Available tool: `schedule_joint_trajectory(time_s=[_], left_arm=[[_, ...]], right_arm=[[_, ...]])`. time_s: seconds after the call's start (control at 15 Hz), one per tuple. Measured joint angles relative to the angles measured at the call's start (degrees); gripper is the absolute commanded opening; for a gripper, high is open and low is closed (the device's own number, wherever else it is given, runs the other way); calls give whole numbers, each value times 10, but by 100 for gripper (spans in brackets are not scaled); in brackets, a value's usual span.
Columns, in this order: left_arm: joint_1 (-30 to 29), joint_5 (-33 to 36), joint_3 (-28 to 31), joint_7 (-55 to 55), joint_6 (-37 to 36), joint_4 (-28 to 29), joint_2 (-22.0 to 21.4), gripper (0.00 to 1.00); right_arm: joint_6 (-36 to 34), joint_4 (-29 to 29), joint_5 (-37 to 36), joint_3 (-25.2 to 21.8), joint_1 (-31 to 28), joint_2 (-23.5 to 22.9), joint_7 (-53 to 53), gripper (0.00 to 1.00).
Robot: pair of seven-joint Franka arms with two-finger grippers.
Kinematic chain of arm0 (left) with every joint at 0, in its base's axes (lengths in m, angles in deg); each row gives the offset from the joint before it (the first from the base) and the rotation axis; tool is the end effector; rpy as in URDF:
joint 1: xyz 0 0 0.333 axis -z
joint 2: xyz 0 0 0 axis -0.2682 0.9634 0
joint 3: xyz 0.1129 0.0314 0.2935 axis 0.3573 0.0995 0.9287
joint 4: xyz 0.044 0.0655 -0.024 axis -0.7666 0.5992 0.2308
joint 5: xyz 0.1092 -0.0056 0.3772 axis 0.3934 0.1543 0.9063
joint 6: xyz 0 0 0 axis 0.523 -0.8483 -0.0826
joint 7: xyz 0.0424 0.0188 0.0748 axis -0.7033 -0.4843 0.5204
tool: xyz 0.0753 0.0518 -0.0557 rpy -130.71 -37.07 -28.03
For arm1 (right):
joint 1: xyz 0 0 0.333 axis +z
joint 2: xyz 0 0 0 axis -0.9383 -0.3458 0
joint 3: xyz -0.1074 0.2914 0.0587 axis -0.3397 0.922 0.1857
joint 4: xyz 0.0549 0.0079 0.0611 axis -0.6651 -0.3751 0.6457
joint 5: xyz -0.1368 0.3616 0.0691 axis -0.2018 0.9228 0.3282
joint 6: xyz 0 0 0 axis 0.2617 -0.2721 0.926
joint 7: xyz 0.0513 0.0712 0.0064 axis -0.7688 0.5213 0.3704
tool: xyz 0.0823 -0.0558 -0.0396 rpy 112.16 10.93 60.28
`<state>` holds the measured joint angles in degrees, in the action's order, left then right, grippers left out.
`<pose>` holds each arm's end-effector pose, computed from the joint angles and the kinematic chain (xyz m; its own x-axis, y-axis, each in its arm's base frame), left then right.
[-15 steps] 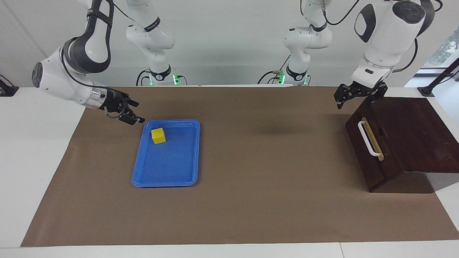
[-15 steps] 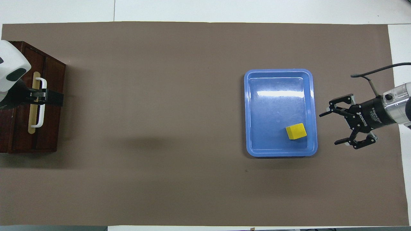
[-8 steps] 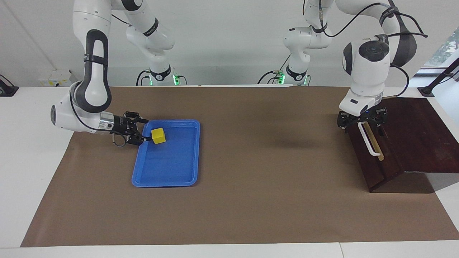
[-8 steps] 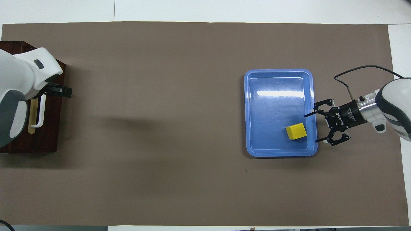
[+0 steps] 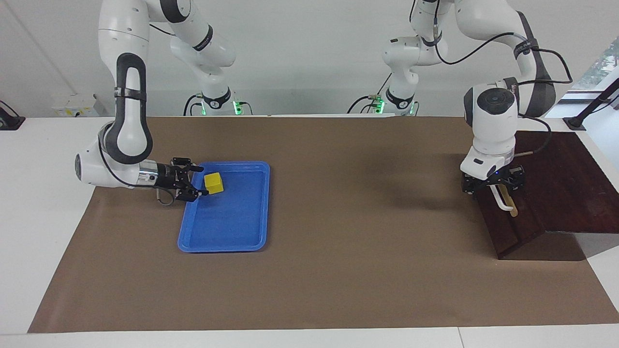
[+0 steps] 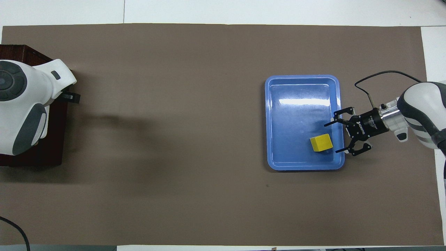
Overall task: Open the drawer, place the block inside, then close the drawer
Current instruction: 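Pull the drawer open with the left gripper while the right gripper approaches the block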
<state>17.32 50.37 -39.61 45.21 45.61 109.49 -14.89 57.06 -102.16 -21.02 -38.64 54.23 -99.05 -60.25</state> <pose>0.5971 -0.0164 0.4239 0.9584 -0.2589 0.1206 -0.1916 -0.8961 -0.4004 0.5420 -0.0682 0.2761 0.1390 -0.6503 -0.7468 -0.9467 -0.3087 0.0926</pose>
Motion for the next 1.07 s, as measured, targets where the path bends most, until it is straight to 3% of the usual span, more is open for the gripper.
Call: schedule_joint_trajectory(time_s=[1.07], left_arm=[[-6, 1, -4, 9, 12, 47, 2, 100]], right_arm=[[25, -20, 0, 0, 2, -2, 46, 100]])
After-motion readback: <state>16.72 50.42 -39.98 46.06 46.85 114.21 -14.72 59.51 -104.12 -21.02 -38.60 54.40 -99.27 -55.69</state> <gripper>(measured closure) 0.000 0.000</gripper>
